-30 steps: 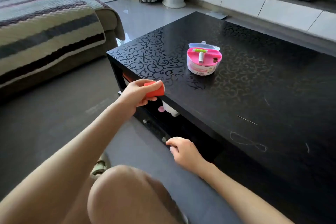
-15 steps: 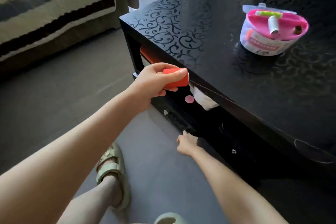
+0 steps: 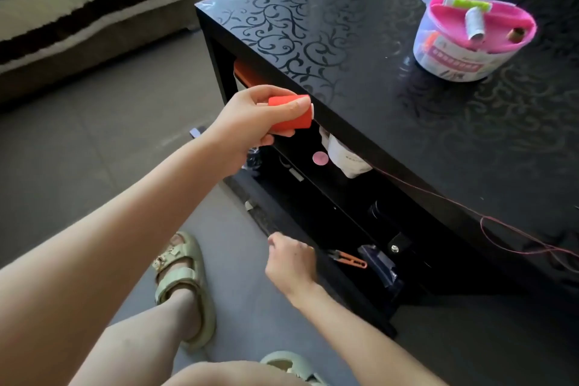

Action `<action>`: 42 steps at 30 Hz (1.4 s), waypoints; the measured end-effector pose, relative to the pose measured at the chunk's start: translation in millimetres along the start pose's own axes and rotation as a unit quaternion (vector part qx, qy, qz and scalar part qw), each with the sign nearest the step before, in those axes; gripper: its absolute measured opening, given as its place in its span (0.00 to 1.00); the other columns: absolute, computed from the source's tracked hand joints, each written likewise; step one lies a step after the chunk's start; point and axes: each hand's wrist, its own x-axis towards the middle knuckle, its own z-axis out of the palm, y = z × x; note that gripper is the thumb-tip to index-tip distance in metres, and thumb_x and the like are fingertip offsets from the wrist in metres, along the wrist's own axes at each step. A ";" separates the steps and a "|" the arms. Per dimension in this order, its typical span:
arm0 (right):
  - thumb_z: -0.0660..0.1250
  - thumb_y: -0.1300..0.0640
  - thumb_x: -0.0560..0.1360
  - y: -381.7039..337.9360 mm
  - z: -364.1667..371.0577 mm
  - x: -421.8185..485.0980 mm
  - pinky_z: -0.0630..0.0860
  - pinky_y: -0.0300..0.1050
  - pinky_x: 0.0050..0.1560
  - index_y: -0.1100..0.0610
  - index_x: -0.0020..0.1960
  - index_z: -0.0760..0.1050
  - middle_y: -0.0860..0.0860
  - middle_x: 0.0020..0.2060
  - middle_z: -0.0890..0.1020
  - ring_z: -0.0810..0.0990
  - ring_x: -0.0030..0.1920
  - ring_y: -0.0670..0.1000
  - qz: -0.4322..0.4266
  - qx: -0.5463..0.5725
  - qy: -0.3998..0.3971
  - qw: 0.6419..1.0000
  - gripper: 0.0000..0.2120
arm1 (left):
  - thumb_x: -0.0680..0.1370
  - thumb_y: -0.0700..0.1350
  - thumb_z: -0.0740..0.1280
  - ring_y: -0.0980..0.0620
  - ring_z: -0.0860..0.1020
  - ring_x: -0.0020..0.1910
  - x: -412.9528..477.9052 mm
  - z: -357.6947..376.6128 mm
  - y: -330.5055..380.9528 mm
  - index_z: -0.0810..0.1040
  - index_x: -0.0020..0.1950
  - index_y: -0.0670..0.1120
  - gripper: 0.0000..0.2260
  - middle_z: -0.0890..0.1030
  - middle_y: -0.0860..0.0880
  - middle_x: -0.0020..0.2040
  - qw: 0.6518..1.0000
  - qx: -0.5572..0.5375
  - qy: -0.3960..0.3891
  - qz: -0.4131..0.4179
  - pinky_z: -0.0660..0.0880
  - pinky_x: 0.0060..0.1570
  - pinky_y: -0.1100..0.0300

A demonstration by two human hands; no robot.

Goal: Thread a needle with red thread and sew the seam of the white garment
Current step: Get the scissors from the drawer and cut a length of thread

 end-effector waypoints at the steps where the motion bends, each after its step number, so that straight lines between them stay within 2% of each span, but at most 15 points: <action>1: 0.60 0.59 0.72 6.9 -3.0 -2.7 0.74 0.44 0.35 0.56 0.46 0.77 0.53 0.41 0.82 0.82 0.41 0.57 0.005 0.022 0.112 0.993 0.08 | 0.72 0.53 0.74 0.56 0.82 0.37 -1.2 0.7 -0.7 0.81 0.51 0.51 0.11 0.84 0.52 0.45 1.000 0.001 -0.001 -0.002 0.71 0.34 0.66; 2: 0.62 0.58 0.72 17.4 -7.2 -3.5 0.75 0.44 0.34 0.56 0.45 0.78 0.52 0.40 0.82 0.82 0.40 0.56 0.027 0.030 0.178 0.983 0.06 | 0.71 0.53 0.74 0.56 0.82 0.37 -2.4 1.2 -1.6 0.81 0.50 0.52 0.10 0.84 0.52 0.45 1.000 0.002 -0.001 -0.004 0.71 0.35 0.66; 3: 0.63 0.59 0.74 30.0 -12.1 -3.3 0.76 0.46 0.40 0.56 0.49 0.78 0.53 0.44 0.82 0.82 0.45 0.57 0.062 0.029 0.158 0.985 0.06 | 0.71 0.53 0.74 0.57 0.81 0.36 -4.4 1.8 -2.0 0.81 0.50 0.52 0.10 0.83 0.52 0.45 1.000 0.005 -0.002 -0.004 0.71 0.35 0.65; 6: 0.65 0.59 0.76 77.3 -7.7 3.0 0.74 0.50 0.56 0.58 0.60 0.74 0.55 0.60 0.78 0.76 0.62 0.57 0.184 -0.067 -0.152 0.969 0.13 | 0.72 0.52 0.74 0.57 0.81 0.36 -10.4 1.5 -4.9 0.81 0.51 0.51 0.10 0.83 0.50 0.46 1.000 0.007 -0.011 -0.003 0.71 0.33 0.65; 8: 0.70 0.56 0.75 91.4 5.4 -1.5 0.75 0.49 0.55 0.59 0.61 0.73 0.56 0.60 0.78 0.77 0.61 0.56 0.158 -0.126 -0.263 0.943 0.17 | 0.72 0.51 0.74 0.54 0.81 0.38 -14.7 -0.1 -6.6 0.81 0.52 0.49 0.12 0.83 0.47 0.48 1.000 0.002 -0.020 -0.007 0.71 0.33 0.64; 12: 0.68 0.58 0.76 94.7 43.6 -17.9 0.74 0.48 0.57 0.61 0.63 0.72 0.58 0.62 0.75 0.76 0.62 0.57 0.063 -0.214 -0.287 0.932 0.17 | 0.71 0.51 0.74 0.54 0.80 0.37 -23.8 -5.8 -7.6 0.81 0.51 0.49 0.12 0.83 0.46 0.47 1.000 -0.002 -0.021 -0.014 0.69 0.35 0.62; 15: 0.65 0.58 0.77 92.0 58.3 -30.1 0.73 0.48 0.56 0.60 0.64 0.72 0.57 0.61 0.73 0.72 0.61 0.57 -0.005 -0.278 -0.275 0.920 0.16 | 0.71 0.50 0.74 0.55 0.80 0.37 -30.6 -9.9 -5.7 0.81 0.52 0.48 0.12 0.83 0.47 0.46 1.000 0.004 -0.020 -0.012 0.71 0.32 0.65; 18: 0.66 0.58 0.76 82.4 55.3 -34.5 0.72 0.48 0.54 0.60 0.63 0.73 0.55 0.60 0.72 0.69 0.61 0.56 -0.012 -0.256 -0.231 0.939 0.16 | 0.72 0.49 0.74 0.52 0.79 0.39 -40.7 -14.5 -0.8 0.81 0.53 0.47 0.12 0.82 0.47 0.46 1.000 0.010 -0.014 -0.008 0.73 0.29 0.68; 22: 0.64 0.55 0.79 49.7 -3.4 -31.1 0.71 0.48 0.51 0.59 0.56 0.73 0.56 0.55 0.77 0.75 0.57 0.57 0.045 -0.039 -0.119 0.991 0.09 | 0.72 0.49 0.74 0.51 0.79 0.40 -57.6 -11.7 13.5 0.80 0.52 0.48 0.11 0.82 0.44 0.49 1.000 0.011 -0.006 0.000 0.73 0.27 0.67; 25: 0.62 0.59 0.79 25.8 -64.4 -33.7 0.72 0.48 0.46 0.56 0.46 0.66 0.57 0.47 0.79 0.78 0.50 0.58 0.021 0.109 -0.048 0.993 0.05 | 0.72 0.50 0.74 0.55 0.80 0.39 -68.3 -2.2 27.0 0.80 0.51 0.50 0.10 0.82 0.47 0.48 0.999 0.029 -0.002 0.017 0.73 0.29 0.67; 29: 0.61 0.66 0.77 9.0 -147.2 -67.8 0.78 0.53 0.45 0.51 0.43 0.63 0.54 0.41 0.80 0.80 0.42 0.55 -0.035 0.267 0.032 0.962 0.13 | 0.72 0.52 0.74 0.52 0.79 0.40 -88.9 15.7 48.5 0.80 0.55 0.48 0.14 0.83 0.42 0.52 1.000 0.013 -0.006 0.016 0.72 0.33 0.64; 33: 0.54 0.74 0.72 4.4 -202.2 -115.9 0.74 0.44 0.39 0.54 0.46 0.63 0.56 0.34 0.76 0.73 0.35 0.49 -0.060 0.368 0.082 0.924 0.15 | 0.73 0.50 0.74 0.53 0.80 0.35 -107.7 29.1 68.6 0.79 0.56 0.45 0.15 0.82 0.43 0.52 0.999 -0.025 -0.028 0.010 0.71 0.26 0.69; 36: 0.59 0.71 0.75 2.5 -237.9 -146.5 0.72 0.40 0.37 0.51 0.55 0.68 0.60 0.34 0.75 0.73 0.34 0.49 -0.068 0.452 0.145 0.878 0.17 | 0.72 0.50 0.73 0.50 0.79 0.37 -121.8 38.0 84.2 0.78 0.56 0.44 0.16 0.81 0.42 0.50 0.998 -0.048 -0.048 0.004 0.69 0.23 0.69; 39: 0.68 0.64 0.75 6.7 -266.1 -153.2 0.75 0.33 0.46 0.52 0.64 0.70 0.51 0.44 0.80 0.79 0.42 0.39 -0.045 0.488 0.200 0.848 0.19 | 0.72 0.51 0.71 0.51 0.78 0.33 -137.7 51.0 99.3 0.77 0.56 0.46 0.16 0.82 0.43 0.47 0.995 -0.057 -0.086 -0.009 0.67 0.23 0.69; 42: 0.67 0.68 0.74 10.4 -289.6 -149.3 0.76 0.35 0.54 0.54 0.71 0.67 0.51 0.61 0.77 0.75 0.60 0.40 -0.048 0.511 0.205 0.834 0.27 | 0.67 0.53 0.71 0.53 0.77 0.27 -149.4 62.1 108.3 0.76 0.53 0.45 0.19 0.82 0.45 0.38 0.988 -0.088 -0.120 -0.030 0.67 0.23 0.68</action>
